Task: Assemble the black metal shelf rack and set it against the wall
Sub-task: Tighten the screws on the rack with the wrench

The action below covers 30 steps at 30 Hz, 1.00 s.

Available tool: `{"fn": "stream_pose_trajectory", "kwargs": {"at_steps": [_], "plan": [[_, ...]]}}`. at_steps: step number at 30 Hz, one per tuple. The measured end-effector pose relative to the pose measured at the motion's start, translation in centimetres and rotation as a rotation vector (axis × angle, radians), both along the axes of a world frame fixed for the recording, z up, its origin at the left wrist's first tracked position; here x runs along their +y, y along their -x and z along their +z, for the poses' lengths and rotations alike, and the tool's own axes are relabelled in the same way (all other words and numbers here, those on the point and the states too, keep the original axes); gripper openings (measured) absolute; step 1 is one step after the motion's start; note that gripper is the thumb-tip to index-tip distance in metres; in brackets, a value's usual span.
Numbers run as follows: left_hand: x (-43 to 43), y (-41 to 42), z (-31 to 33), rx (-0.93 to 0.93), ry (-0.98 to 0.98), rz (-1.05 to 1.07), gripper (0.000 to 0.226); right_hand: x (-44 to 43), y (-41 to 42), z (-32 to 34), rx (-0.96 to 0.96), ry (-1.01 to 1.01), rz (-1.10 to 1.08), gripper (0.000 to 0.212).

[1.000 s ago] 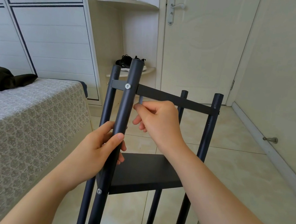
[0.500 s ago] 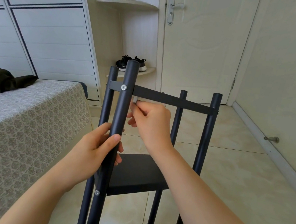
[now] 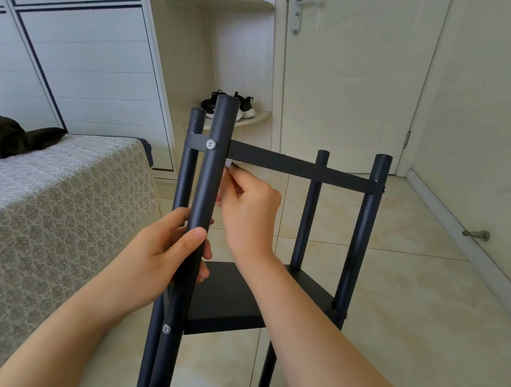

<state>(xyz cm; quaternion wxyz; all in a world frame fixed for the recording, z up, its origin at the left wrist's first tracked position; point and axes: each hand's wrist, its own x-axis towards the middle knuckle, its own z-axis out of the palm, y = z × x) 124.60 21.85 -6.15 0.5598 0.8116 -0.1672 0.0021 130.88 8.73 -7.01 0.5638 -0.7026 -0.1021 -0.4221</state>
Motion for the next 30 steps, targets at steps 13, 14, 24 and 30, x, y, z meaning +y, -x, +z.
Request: {"fn": "stream_pose_trajectory", "kwargs": {"at_steps": [13, 14, 24, 30], "plan": [[-0.4, 0.0, -0.1, 0.017, 0.016, -0.034, 0.037, -4.0, 1.8, 1.2, 0.320, 0.177, 0.102, 0.031], [-0.4, 0.0, -0.2, 0.018, 0.025, -0.036, 0.037, -4.0, 2.0, 1.4, 0.333, 0.177, 0.118, 0.030], [-0.5, 0.0, -0.3, 0.010, 0.034, -0.036, 0.038, -3.8, 3.2, 2.6, 0.285, 0.202, 0.083, 0.034], [-0.3, -0.1, -0.3, 0.017, 0.032, -0.037, 0.040, -3.7, 3.4, 2.5, 0.270, 0.223, 0.092, 0.028]]}}
